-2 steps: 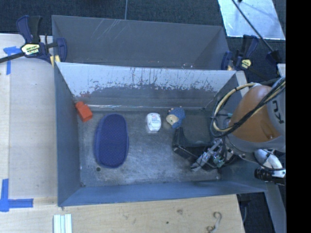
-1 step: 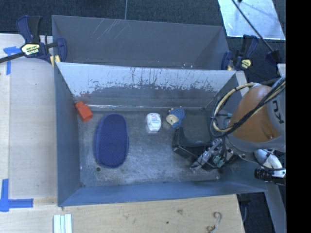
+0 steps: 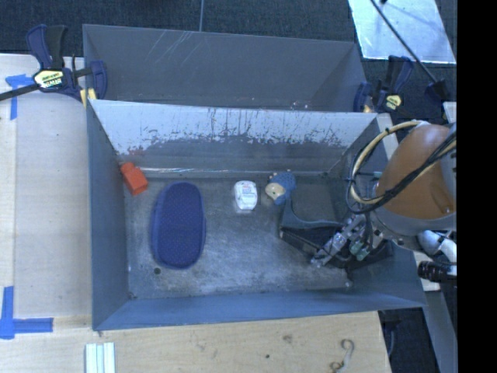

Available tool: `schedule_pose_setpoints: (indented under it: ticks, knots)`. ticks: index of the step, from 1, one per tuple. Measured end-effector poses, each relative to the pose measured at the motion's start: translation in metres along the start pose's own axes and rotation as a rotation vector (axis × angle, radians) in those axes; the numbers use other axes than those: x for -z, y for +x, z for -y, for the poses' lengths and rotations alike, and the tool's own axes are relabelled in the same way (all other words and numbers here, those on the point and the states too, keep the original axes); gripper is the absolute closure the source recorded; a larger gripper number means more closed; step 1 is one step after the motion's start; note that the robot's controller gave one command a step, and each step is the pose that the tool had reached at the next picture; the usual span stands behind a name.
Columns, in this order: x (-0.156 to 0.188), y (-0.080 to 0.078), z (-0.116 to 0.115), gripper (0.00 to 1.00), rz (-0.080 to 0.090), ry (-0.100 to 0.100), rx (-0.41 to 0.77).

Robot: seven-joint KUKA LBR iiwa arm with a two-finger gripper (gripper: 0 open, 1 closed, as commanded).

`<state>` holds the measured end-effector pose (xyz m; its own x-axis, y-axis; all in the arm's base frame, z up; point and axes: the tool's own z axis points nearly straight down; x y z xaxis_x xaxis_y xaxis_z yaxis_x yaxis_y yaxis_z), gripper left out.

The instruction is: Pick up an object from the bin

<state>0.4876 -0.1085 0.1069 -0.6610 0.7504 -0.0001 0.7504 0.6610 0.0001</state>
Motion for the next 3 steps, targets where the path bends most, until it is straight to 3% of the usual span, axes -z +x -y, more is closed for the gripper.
schedule_pose_setpoints:
  ticks: [1, 2, 3]
  knots:
    - [0.003, 0.001, 0.001, 1.00, 0.000, 0.001, 0.002]
    - [0.065, 0.000, 0.000, 1.00, 0.003, -0.001, 0.006]
    - [0.083, 0.000, 0.001, 1.00, 0.001, 0.000, 0.010]
